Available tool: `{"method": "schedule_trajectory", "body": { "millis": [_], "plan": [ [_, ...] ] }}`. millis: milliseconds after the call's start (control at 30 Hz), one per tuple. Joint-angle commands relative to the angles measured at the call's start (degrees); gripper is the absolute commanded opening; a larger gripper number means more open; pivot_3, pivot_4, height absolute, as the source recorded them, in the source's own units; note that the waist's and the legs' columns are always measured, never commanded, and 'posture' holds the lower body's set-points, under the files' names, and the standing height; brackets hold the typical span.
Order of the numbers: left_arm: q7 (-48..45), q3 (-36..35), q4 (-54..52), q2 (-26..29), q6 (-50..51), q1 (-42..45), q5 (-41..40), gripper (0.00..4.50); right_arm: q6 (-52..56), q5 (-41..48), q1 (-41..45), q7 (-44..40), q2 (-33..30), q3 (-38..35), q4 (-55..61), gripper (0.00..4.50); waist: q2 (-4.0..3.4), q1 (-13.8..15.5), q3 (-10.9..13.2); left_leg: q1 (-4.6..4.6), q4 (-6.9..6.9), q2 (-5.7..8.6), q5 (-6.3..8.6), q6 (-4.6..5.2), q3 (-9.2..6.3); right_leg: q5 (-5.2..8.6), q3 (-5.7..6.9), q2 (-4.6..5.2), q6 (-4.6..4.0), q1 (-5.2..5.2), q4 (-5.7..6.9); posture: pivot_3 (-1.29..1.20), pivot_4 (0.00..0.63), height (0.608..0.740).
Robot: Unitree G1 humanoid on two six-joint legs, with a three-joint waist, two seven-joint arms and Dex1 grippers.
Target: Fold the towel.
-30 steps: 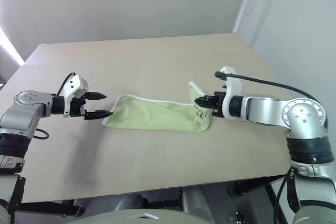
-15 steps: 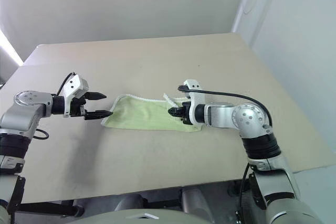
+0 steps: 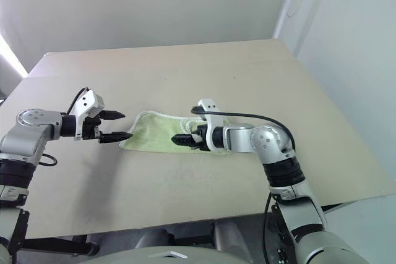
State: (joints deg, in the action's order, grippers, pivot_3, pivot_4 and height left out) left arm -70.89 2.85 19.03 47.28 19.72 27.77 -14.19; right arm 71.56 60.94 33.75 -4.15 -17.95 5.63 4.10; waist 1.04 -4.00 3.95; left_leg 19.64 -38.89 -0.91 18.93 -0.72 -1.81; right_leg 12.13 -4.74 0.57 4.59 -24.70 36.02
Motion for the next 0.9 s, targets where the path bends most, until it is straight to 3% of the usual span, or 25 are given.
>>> {"method": "schedule_trajectory", "body": {
  "millis": [33,167,267,433,533,800,900],
  "plan": [
    [0.0,-1.8,-1.1,1.1,0.2,0.7,-0.3,4.50,-2.4,4.3,1.5,-3.5,-0.5,-8.2,6.6,4.46,0.00,0.0,0.0,0.01,0.00,0.00,0.00,0.00,-0.02,-0.02,0.02,0.00,0.03,0.00,-0.01,0.00,0.000,0.712],
    [0.2,-1.8,-0.3,0.9,0.2,0.8,-0.3,4.50,-3.3,5.9,0.8,-4.8,-1.5,-12.7,9.4,4.46,0.00,0.0,0.0,0.00,0.00,0.00,0.00,0.00,-0.04,-0.04,0.05,0.00,0.09,0.00,0.00,0.00,0.000,0.712],
    [0.0,-1.9,0.2,0.8,0.2,0.9,-0.4,4.50,-6.5,1.1,-1.3,-6.0,-2.6,-12.4,10.6,4.46,0.00,-0.1,0.0,-0.04,0.00,-0.01,0.00,0.00,-0.03,0.01,0.04,-0.01,-0.01,0.00,0.03,0.00,0.000,0.712],
    [0.0,-3.2,0.9,0.9,3.1,1.4,-2.0,4.50,-19.0,-17.3,-6.3,-10.7,-5.5,-0.4,9.2,4.46,0.01,0.0,0.0,-0.07,0.00,0.00,0.00,0.00,-0.01,0.03,0.04,-0.01,-0.03,0.04,0.02,0.00,0.000,0.712],
    [0.2,-3.8,0.5,1.6,8.0,1.4,-2.7,4.50,-24.4,-25.9,-7.6,-11.9,-3.8,5.9,4.2,4.46,0.00,-0.3,0.0,-0.10,0.00,0.00,0.00,0.00,0.04,0.03,-0.01,-0.02,-0.03,0.03,0.03,0.00,0.000,0.712],
    [1.5,-5.6,-2.5,4.2,20.4,-0.3,-5.2,4.50,-35.7,-43.8,-9.4,-11.4,0.7,15.2,-8.5,4.46,0.05,-0.2,0.0,-0.09,-0.01,0.01,0.00,0.00,0.00,0.03,0.00,-0.02,-0.02,0.03,0.04,0.00,0.000,0.712],
    [2.1,-6.0,-3.0,5.3,25.0,-0.7,-6.1,4.50,-37.4,-46.8,-9.9,-14.0,-0.8,15.9,-6.7,4.46,0.09,-0.1,-0.1,-0.12,-0.01,0.02,0.00,0.00,-0.03,0.04,0.02,0.00,-0.03,0.08,0.03,0.00,0.000,0.712]
  ]
}}
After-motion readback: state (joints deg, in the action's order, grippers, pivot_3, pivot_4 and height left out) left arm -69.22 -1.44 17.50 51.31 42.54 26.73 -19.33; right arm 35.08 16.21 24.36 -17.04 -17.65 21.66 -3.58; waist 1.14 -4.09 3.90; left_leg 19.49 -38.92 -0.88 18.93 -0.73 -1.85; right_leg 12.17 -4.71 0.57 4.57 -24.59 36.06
